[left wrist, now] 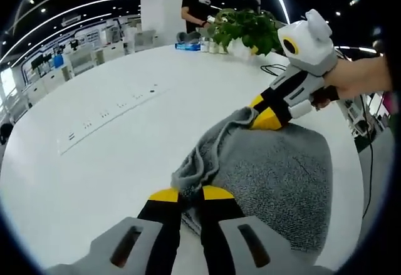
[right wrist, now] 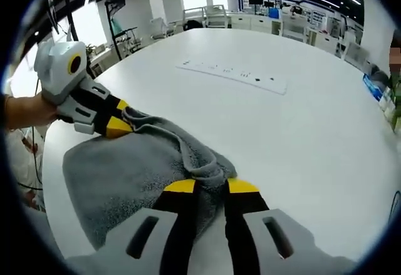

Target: Fold the towel on the table until its edges align and the towel forms a compact rectangular stack.

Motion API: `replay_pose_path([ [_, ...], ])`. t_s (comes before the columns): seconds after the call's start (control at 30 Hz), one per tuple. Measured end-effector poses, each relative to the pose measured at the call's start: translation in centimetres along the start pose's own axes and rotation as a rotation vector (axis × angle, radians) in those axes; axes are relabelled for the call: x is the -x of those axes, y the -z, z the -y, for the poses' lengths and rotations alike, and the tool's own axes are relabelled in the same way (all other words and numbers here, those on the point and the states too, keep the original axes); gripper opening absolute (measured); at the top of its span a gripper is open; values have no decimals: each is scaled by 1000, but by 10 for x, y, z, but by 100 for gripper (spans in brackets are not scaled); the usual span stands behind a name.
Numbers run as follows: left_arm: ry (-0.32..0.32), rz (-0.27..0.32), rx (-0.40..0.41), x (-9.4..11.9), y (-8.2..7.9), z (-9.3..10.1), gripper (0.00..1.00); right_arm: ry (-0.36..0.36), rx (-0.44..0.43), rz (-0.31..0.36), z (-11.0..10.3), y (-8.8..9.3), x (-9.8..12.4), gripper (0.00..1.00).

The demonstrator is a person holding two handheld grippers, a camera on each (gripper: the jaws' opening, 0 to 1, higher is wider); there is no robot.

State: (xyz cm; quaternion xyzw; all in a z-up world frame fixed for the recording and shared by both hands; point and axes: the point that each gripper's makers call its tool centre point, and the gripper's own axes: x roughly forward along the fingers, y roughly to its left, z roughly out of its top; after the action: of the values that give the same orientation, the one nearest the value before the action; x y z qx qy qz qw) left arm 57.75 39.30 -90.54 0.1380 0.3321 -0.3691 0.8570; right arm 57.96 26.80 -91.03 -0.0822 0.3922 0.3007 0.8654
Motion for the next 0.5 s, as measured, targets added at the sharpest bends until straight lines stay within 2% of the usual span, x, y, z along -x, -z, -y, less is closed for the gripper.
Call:
replay_pose_path([
  [0.5, 3, -3, -7, -2, -1, -2, 10, -3, -30, 29, 2, 0, 1, 14],
])
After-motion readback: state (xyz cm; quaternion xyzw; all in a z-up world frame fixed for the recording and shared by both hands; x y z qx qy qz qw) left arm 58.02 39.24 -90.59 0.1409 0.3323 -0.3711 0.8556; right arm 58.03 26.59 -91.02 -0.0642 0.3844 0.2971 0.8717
